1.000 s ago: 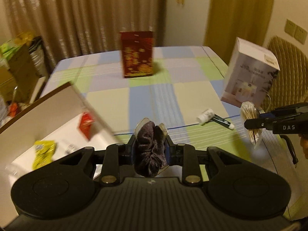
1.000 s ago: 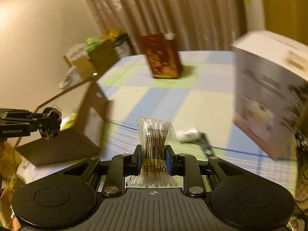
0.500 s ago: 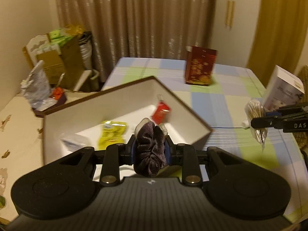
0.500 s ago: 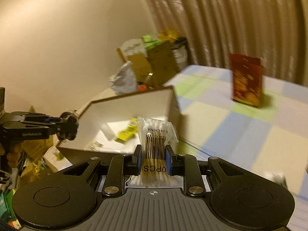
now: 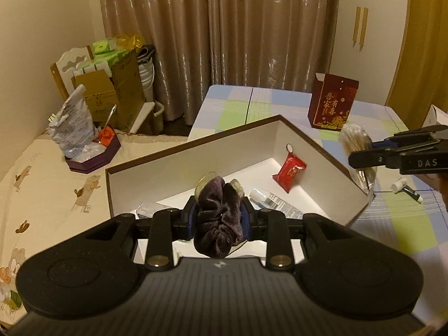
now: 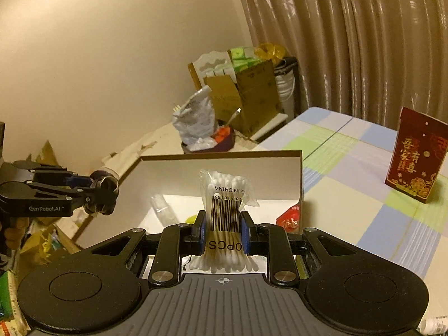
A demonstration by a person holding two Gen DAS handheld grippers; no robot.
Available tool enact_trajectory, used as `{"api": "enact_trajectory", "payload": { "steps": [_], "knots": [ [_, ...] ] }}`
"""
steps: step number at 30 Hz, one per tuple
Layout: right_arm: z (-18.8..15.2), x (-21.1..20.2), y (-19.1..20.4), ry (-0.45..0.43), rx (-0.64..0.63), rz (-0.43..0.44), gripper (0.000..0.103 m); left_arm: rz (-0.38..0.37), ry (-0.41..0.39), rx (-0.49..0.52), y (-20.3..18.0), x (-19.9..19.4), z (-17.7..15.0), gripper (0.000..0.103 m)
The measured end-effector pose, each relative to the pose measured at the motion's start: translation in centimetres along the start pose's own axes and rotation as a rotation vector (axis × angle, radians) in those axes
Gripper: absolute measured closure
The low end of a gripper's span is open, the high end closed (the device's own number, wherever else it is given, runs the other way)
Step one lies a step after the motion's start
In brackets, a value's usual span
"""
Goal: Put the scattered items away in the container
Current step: 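Carry the swab bag and scrunchie over the brown box with both tools, then open both tools to drop the swab bag and scrunchie into the box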
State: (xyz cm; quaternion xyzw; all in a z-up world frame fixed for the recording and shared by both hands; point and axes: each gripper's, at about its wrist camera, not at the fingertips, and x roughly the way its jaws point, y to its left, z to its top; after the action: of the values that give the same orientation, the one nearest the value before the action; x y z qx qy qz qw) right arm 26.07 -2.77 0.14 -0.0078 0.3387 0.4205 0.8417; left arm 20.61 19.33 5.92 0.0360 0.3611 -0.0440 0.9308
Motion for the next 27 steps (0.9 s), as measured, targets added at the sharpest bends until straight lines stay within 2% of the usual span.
{"api": "enact_trajectory", "payload": {
  "steps": [6, 13, 16, 17, 19, 24, 27],
  "knots": [
    [-0.1, 1.8, -0.6, 0.037, -0.002, -0.027, 0.076, -0.03, 0.035, 0.014, 0.8, 3.4, 0.6, 0.073],
    [-0.3, 3.3, -1.4, 0.077, -0.004, -0.044, 0.076, -0.086, 0.104, 0.026, 1.1, 6.3, 0.3, 0.072],
    [-0.4, 3.7, -1.4, 0.096, -0.012, -0.046, 0.076, -0.113, 0.159, 0.03, 1.1, 7.1, -0.3, 0.067],
    [-0.4, 3.8, -1.4, 0.103, -0.018, -0.046, 0.076, -0.114, 0.18, 0.028, 1.1, 7.4, -0.5, 0.062],
    [-0.5, 3.9, -1.4, 0.116, -0.033, -0.044, 0.076, -0.122, 0.206, 0.027, 1.2, 7.6, -0.8, 0.061],
    [-0.9, 4.2, -1.2, 0.162, -0.086, -0.03, 0.076, -0.129, 0.249, 0.012, 1.7, 7.4, -1.7, 0.043],
    [-1.0, 4.6, -1.0, 0.185, -0.139, -0.025, 0.076, -0.128, 0.253, 0.005, 1.9, 7.1, -1.9, 0.043]
  ]
}}
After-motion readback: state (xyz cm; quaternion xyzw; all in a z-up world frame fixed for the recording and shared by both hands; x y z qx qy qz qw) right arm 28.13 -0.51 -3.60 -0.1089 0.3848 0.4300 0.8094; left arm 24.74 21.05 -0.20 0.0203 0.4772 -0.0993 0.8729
